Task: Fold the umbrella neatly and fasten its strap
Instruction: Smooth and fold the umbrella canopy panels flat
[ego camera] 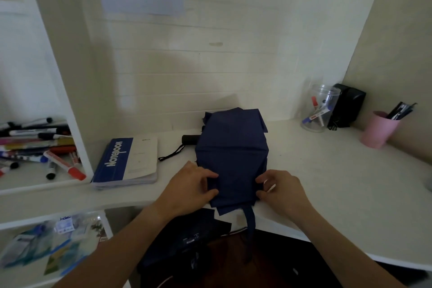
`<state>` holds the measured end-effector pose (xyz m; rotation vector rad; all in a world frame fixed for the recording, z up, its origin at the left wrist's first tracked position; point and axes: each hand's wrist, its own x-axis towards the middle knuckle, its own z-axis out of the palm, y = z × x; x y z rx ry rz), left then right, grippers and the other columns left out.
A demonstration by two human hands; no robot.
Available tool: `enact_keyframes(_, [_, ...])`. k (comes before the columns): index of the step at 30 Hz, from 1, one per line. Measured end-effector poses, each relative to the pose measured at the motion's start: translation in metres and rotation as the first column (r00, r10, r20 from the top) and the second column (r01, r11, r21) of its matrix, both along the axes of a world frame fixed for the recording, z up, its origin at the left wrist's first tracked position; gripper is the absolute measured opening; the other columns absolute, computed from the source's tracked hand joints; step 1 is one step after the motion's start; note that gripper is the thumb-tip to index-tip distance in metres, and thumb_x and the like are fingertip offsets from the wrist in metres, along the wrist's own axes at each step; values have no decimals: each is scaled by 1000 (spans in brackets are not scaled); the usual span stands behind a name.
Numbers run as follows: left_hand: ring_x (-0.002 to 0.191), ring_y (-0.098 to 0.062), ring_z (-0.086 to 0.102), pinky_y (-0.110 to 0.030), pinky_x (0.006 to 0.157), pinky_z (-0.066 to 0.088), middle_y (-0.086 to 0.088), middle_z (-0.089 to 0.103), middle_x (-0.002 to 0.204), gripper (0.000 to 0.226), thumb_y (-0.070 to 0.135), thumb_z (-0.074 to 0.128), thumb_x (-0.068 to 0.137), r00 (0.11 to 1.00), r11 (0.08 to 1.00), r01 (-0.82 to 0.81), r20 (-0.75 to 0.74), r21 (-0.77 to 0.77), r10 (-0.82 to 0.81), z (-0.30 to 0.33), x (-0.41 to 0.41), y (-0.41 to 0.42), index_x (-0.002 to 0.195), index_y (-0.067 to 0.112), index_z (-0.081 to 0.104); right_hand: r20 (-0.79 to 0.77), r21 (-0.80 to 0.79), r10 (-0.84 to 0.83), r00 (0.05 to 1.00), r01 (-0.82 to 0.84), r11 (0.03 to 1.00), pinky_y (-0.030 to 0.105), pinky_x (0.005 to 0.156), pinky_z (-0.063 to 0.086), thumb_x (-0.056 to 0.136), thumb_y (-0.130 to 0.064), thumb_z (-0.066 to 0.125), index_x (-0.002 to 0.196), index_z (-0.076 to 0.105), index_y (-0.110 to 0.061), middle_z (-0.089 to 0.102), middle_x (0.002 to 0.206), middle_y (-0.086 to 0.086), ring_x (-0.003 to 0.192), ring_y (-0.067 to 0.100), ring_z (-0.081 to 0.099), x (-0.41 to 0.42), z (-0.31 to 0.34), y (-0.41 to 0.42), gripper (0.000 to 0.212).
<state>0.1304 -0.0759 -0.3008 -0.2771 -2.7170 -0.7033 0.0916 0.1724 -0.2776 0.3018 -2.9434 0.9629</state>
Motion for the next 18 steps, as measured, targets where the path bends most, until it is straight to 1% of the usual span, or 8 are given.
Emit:
enact_keyframes(2, [100, -7, 48, -23, 89, 46, 12, 57, 98, 43, 47, 71, 86, 1000, 998, 22, -19, -57, -23, -3, 1, -2, 126, 31, 68, -152, 211, 92, 984, -59, 976, 20, 76, 42, 77, -29, 77, 117, 64, -29, 50, 109, -6, 95, 13, 53, -1, 4, 0, 42])
enact_keyframes(4, [102, -8, 45, -19, 84, 44, 8, 51, 106, 46, 55, 63, 85, 993, 985, 53, -100, -163, -70, -3, 0, -5, 122, 29, 71, -285, 337, 300, 910, -197, 921, 29, 94, 45, 75, -32, 71, 131, 56, -31, 45, 131, -2, 119, 21, 46, -6, 7, -1, 58])
enact_keyframes(6, [108, -11, 45, -21, 85, 46, 4, 50, 112, 48, 57, 59, 85, 976, 957, 81, -172, -277, -133, -1, -2, -8, 118, 25, 73, -259, 423, 481, 837, -350, 836, 37, 120, 26, 86, -35, 58, 149, 41, -33, 29, 158, -5, 148, 24, 21, -13, 6, -3, 65])
enact_keyframes(7, [117, -13, 46, -25, 93, 48, 2, 51, 121, 47, 55, 59, 87, 970, 941, 105, -174, -323, -168, -1, -5, -9, 120, 23, 71, -198, 442, 522, 830, -400, 803, 36, 125, 12, 96, -38, 48, 154, 30, -35, 16, 165, -9, 154, 18, 5, -15, 3, -3, 61])
enact_keyframes(8, [132, -14, 42, -29, 106, 45, 1, 51, 135, 48, 53, 57, 90, 967, 922, 137, -154, -362, -204, -1, -7, -10, 126, 23, 68, -116, 450, 529, 840, -431, 782, 34, 125, 2, 103, -44, 37, 157, 19, -37, 4, 166, -12, 154, 12, -7, -17, -1, -3, 58])
enact_keyframes(10, [154, -13, 20, -29, 125, 20, 4, 31, 163, 54, 50, 47, 98, 962, 881, 211, -69, -424, -264, -1, -10, -11, 146, 26, 50, 8, 491, 512, 859, -450, 746, 27, 123, -8, 104, -52, 19, 158, 4, -38, -9, 166, -15, 151, 5, -18, -21, -11, 2, 58])
enact_keyframes(13, [156, -9, 5, -27, 126, 3, 6, 10, 170, 57, 52, 28, 105, 959, 837, 278, 82, -471, -272, -6, -11, -17, 160, 37, 21, 42, 511, 520, 853, -465, 723, 26, 122, -9, 101, -58, 16, 156, -4, -43, -16, 164, -18, 148, 0, -22, -23, -18, 11, 60])
enact_keyframes(18, [155, -3, -6, -32, 127, -2, 14, -2, 170, 54, 58, 21, 105, 952, 872, 273, 245, -406, -184, -8, -7, -21, 157, 52, 8, 73, 543, 496, 865, -452, 708, 28, 124, -6, 96, -71, 14, 154, -14, -42, -24, 161, -20, 147, -4, -24, -26, -26, 23, 71])
